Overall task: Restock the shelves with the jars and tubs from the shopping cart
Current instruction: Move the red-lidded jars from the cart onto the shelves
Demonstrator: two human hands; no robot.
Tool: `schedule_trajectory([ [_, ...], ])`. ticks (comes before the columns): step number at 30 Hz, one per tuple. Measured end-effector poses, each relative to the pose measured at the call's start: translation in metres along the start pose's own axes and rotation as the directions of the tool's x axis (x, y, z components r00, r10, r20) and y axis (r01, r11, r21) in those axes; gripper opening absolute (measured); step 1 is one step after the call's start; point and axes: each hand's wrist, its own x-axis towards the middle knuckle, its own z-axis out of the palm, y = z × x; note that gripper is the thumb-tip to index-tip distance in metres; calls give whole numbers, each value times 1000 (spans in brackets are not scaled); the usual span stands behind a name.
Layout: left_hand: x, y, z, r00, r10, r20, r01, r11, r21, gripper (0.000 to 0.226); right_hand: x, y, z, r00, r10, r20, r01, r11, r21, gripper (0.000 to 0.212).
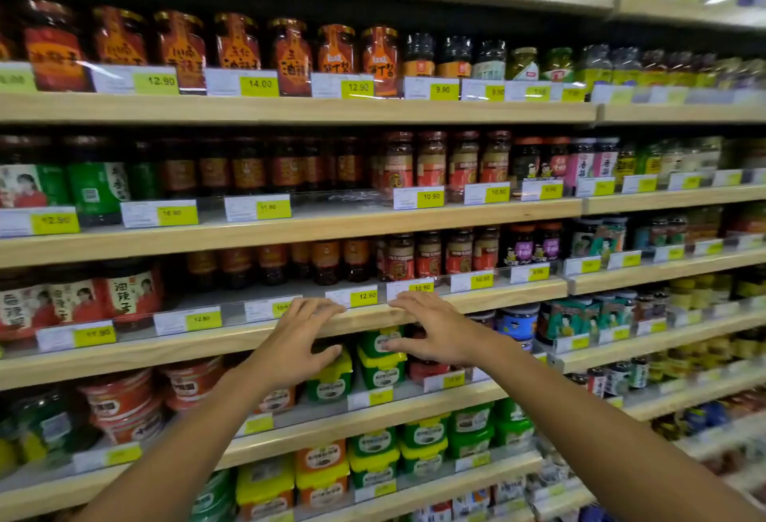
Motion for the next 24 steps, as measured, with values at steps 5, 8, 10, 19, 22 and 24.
schedule_trajectory([
  [5, 41, 40, 22, 995, 71, 74, -73, 997, 28, 60, -34, 37, -16, 991, 130, -22, -131, 990, -50, 76],
  [8, 65, 71, 39, 988, 114, 101, -116, 993, 8, 62, -58, 60, -24, 978, 203, -54, -207, 973, -98, 77],
  [10, 81, 93, 49, 981, 144, 129, -144, 989, -11, 63, -77, 72, -32, 963, 255, -84, -262, 960, -100, 78],
  [19, 135, 212, 103, 886, 420, 197, -394, 905, -162, 63, -210, 126, -61, 831, 525, -184, -548, 830, -104, 79],
  [22, 144, 266, 124, 835, 504, 220, -461, 860, -219, 62, -267, 131, -70, 758, 613, -222, -641, 763, -82, 78],
  [24, 147, 303, 135, 802, 559, 210, -505, 823, -260, 61, -306, 136, -74, 711, 659, -246, -693, 715, -87, 76],
])
